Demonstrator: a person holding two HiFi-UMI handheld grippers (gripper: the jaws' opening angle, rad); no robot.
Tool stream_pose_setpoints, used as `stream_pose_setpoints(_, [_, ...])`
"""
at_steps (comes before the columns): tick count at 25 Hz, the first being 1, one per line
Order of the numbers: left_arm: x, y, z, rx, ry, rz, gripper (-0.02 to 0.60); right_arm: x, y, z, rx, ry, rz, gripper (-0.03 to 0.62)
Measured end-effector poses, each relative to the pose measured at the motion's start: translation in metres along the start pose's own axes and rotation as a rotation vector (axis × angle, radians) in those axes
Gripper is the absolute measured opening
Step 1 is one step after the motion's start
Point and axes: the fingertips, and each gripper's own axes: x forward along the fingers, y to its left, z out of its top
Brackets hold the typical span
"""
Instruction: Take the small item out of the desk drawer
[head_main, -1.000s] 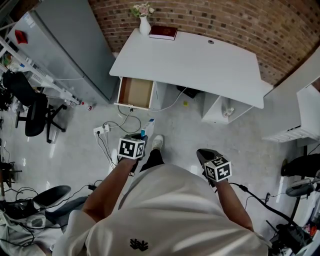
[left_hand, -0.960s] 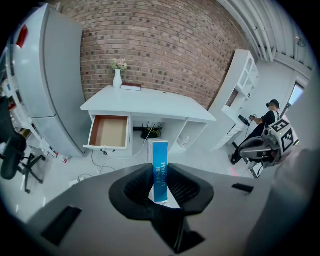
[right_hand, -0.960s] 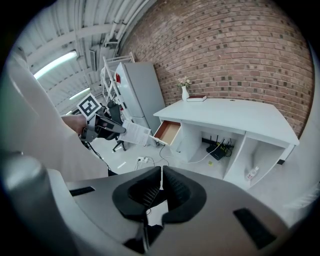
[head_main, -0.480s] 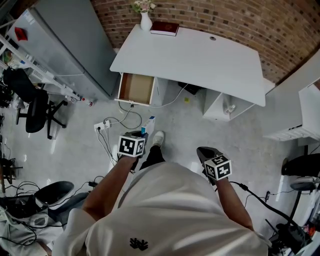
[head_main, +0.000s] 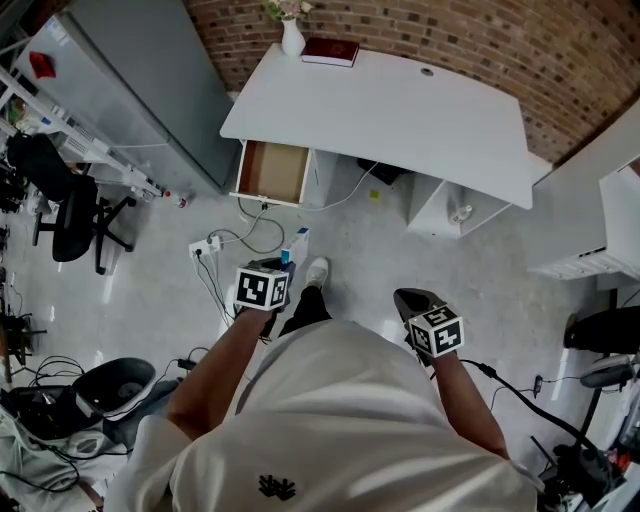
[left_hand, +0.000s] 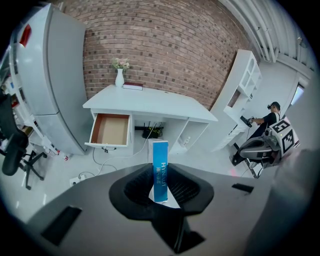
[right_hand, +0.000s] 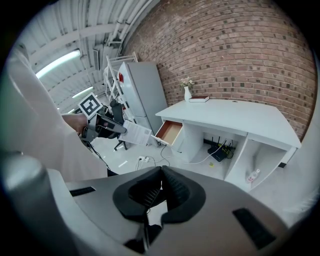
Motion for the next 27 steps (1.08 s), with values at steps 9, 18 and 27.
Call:
stream_pose_setpoints(9, [0.004, -0.001, 0.002, 0.006, 0.015, -0.006, 0.097, -0.002, -0.001, 0.0, 0.009, -0.001, -0.007, 0.031])
stream_pose_setpoints(18, [0.014, 0.003, 0.009, 0.007, 0.023, -0.015, 0.097, 0.007, -0.007, 0.0, 0.026, 0.011, -0.009, 0.031])
stream_pose_setpoints(27, [0.04, 0.026, 0.036, -0.008, 0.033, -0.016, 0.097, 0.034, -0.027, 0.02, 0.034, 0.033, -0.001, 0.031])
